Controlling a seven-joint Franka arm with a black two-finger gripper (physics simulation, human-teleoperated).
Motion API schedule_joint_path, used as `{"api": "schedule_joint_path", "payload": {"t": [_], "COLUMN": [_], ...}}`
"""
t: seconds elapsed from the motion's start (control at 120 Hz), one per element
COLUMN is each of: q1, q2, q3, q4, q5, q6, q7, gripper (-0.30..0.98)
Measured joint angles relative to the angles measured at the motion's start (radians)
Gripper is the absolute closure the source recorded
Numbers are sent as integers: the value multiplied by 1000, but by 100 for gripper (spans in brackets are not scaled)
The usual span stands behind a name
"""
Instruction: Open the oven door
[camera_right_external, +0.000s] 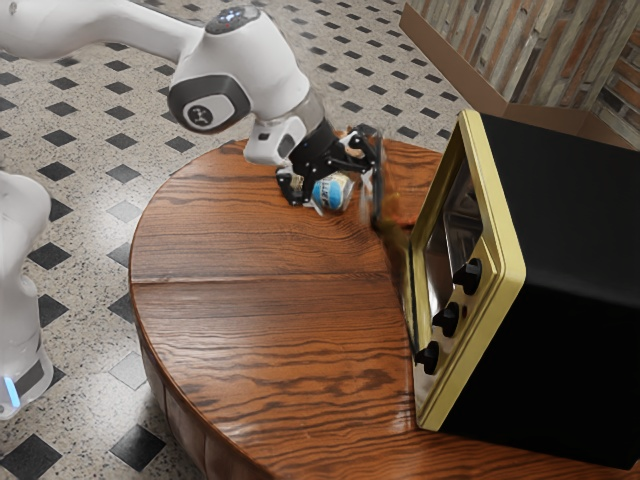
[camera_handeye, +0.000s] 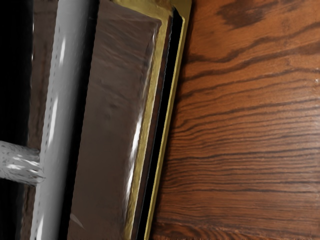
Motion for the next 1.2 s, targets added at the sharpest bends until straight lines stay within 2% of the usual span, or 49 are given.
{"api": "schedule_joint_path", "payload": {"t": [0.125,0.283,0.433,0.533,0.6,0.633,0.667,0.708,0.767,0.8,0.833,0.917,0.967,1.0,1.05,1.117,1.2], "q1": [2,5,5,5,6,6,6,7,8,5,2,44,19,-2,30,64,65], "q2": [-81,-155,-260,-371,-392,-357,-243,-3,408,547,621,684,696,719,746,759,765], "q3": [-1,-16,-33,-104,-179,-200,-231,-242,-179,-143,-99,-49,16,90,161,199,214], "q4": [-63,-151,-217,-231,-176,-89,85,399,947,1153,1264,1376,1406,1409,1356,1263,1229], "q5": [4,0,5,6,-24,-42,-51,-53,-43,-30,-22,-12,-15,-48,-106,-163,-204], "q6": [-33,-70,-124,-229,-295,-321,-348,-407,-572,-670,-755,-924,-997,-1033,-1071,-1093,-1111], "q7": [-8,-21,-36,-48,-57,-65,-80,-113,-207,-269,-330,-468,-540,-581,-635,-700,-770], "gripper": [16,3,3,3,2,2,1,1,1,1,1,0,0,0,0,0,0]}}
